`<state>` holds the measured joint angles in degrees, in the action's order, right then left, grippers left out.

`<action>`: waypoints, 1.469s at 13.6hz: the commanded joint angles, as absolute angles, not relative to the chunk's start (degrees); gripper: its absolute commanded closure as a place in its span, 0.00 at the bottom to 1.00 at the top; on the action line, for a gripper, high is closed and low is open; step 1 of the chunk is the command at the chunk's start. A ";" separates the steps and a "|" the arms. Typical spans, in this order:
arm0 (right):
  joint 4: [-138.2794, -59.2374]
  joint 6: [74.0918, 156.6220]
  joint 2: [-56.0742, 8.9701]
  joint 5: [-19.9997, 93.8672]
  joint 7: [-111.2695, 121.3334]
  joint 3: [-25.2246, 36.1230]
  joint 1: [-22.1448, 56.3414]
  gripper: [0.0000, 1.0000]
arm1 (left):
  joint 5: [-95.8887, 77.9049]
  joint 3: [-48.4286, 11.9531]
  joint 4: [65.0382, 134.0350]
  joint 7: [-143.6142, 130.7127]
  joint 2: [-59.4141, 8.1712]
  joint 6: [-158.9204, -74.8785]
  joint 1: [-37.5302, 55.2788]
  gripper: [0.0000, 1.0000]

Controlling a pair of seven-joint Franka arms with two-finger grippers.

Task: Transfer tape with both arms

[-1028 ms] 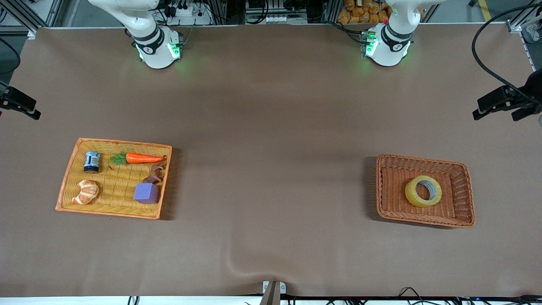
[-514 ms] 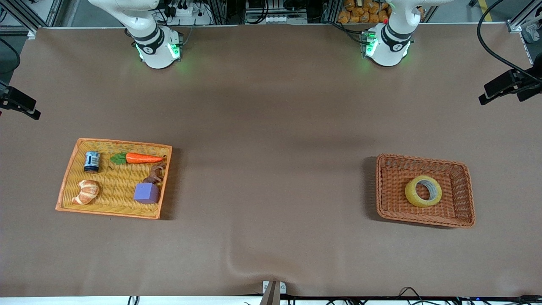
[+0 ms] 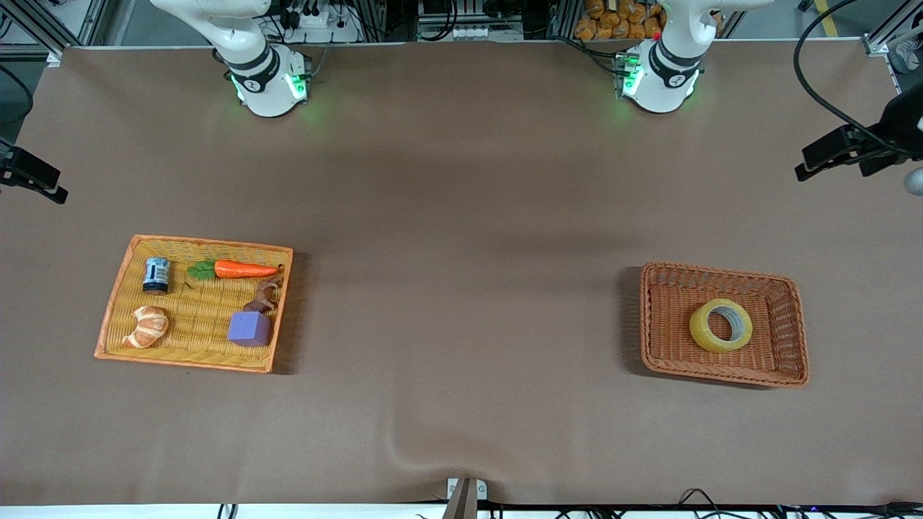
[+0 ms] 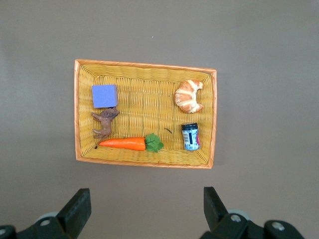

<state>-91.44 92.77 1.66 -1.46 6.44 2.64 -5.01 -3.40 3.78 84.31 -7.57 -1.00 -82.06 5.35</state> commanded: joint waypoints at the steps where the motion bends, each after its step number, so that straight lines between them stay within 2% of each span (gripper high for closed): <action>1: -89.74 91.85 0.79 -2.02 5.80 1.93 -5.71 0.00 | -2.37 6.06 86.48 -8.35 0.79 -83.14 7.21 0.00; 4: -89.74 91.85 0.79 -2.02 5.80 1.93 -5.80 0.00 | -1.59 4.58 89.81 -8.26 1.75 -86.56 5.90 0.00; 8: -89.74 91.85 0.79 -2.02 5.71 1.93 -5.80 0.00 | 2.28 -0.42 94.82 -12.89 4.30 -89.55 5.45 0.00; 16: -89.74 91.85 0.70 -2.02 5.80 1.93 -5.71 0.00 | 0.19 2.02 89.39 -8.26 1.94 -85.44 4.39 0.00; 20: -89.74 91.85 0.70 -2.02 5.80 1.93 -5.71 0.00 | -0.18 3.25 89.03 -8.44 1.93 -85.17 5.27 0.00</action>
